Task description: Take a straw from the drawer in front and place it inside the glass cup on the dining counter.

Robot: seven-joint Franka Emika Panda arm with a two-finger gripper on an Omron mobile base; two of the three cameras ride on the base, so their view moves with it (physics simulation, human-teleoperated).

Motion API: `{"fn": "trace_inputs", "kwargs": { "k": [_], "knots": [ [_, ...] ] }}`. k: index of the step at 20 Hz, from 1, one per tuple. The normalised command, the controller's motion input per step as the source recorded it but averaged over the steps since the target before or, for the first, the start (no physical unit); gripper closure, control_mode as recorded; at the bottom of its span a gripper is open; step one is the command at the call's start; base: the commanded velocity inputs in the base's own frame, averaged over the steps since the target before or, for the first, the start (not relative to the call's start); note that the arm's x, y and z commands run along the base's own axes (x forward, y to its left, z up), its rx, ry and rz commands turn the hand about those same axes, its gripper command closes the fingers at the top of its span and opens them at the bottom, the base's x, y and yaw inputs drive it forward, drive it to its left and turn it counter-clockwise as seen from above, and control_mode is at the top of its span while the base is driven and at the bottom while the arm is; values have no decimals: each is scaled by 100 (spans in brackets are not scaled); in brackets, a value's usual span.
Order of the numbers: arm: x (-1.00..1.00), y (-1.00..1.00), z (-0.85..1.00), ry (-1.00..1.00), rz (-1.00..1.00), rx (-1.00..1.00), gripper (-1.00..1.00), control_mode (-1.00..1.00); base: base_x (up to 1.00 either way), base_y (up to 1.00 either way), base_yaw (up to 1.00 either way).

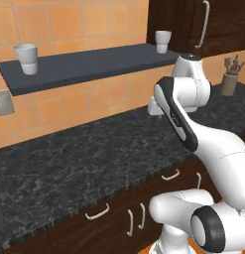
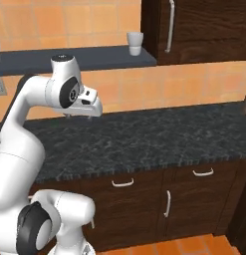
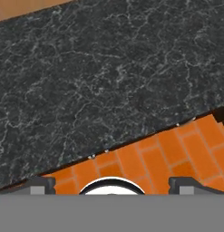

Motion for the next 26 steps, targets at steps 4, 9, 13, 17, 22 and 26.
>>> {"fn": "trace_inputs", "kwargs": {
  "k": [4,9,13,17,22,26],
  "knots": [
    [0,0,0,0,0,0,-100,100,0,52,-42],
    [0,0,0,0,0,0,-100,100,0,45,-40],
    [0,0,0,0,0,0,-100,100,15,38,-35],
    [0,0,0,0,0,0,-100,100,10,51,-34],
    [0,0,0,0,0,0,-100,100,3,67,-33],
    [0,0,0,0,0,0,-100,100,16,49,-33]
  ]
}}
